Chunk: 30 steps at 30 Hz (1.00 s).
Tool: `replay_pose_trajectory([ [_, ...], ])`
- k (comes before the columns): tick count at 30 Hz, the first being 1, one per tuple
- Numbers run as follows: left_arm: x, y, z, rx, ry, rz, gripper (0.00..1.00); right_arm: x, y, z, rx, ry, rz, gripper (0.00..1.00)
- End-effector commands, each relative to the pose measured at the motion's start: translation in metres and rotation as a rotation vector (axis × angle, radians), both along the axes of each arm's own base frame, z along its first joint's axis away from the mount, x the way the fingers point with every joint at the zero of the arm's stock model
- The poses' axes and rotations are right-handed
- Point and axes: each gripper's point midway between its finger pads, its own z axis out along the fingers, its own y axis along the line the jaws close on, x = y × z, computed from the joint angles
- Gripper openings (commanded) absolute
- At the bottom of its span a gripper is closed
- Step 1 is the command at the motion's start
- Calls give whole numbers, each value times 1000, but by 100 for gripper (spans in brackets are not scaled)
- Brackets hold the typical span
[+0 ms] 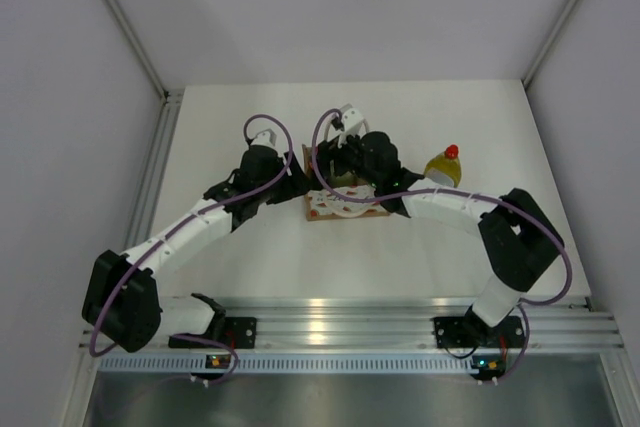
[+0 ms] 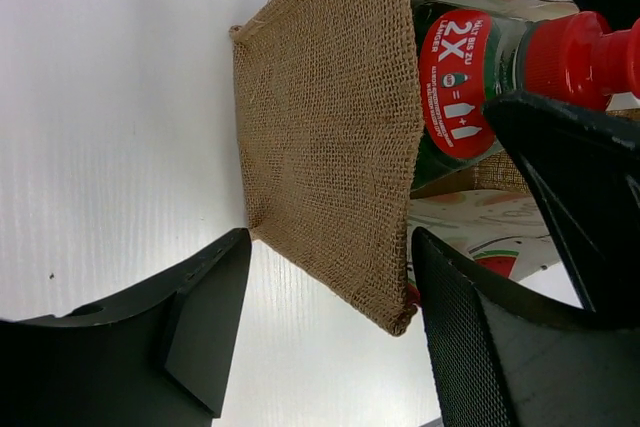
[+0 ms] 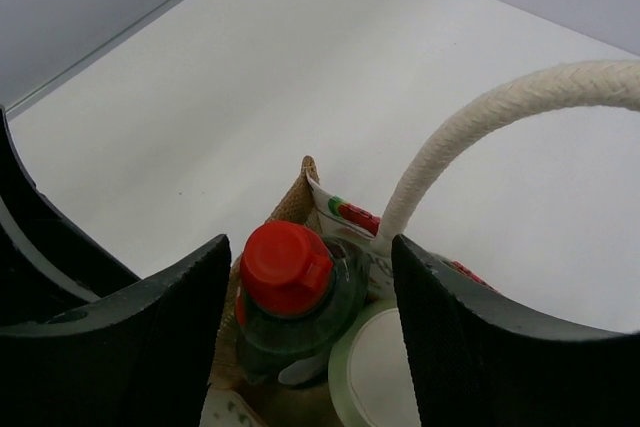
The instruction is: Take the personal care products out of the canvas bag
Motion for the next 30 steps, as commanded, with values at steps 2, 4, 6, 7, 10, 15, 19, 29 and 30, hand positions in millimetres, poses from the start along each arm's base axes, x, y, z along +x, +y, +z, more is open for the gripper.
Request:
replay_pose_trajectory([
  [2,3,-7,14,-50,-46,-9,69,7,16,43,109,-128,11,60],
  [4,1,-7,14,-51,-47,-13,69,8,18,41,115,-131,14,52],
  [6,1,-7,15,-53,-48,-16,69,9,19,36,113,-122,14,49],
  [7,1,-7,15,-52,-49,-19,69,8,21,36,118,-123,17,47],
  [10,1,-9,14,-52,-43,-28,69,8,24,29,116,-107,17,43],
  [15,2,-10,15,-53,-44,-31,69,6,25,24,118,-101,9,33],
  [19,2,-10,14,-51,-44,-32,70,5,25,23,111,-106,-4,24],
  [29,0,-9,17,-54,-51,-32,70,-1,32,46,90,-175,4,0],
  [30,0,-9,16,-52,-51,-34,70,-1,33,54,95,-190,5,0],
])
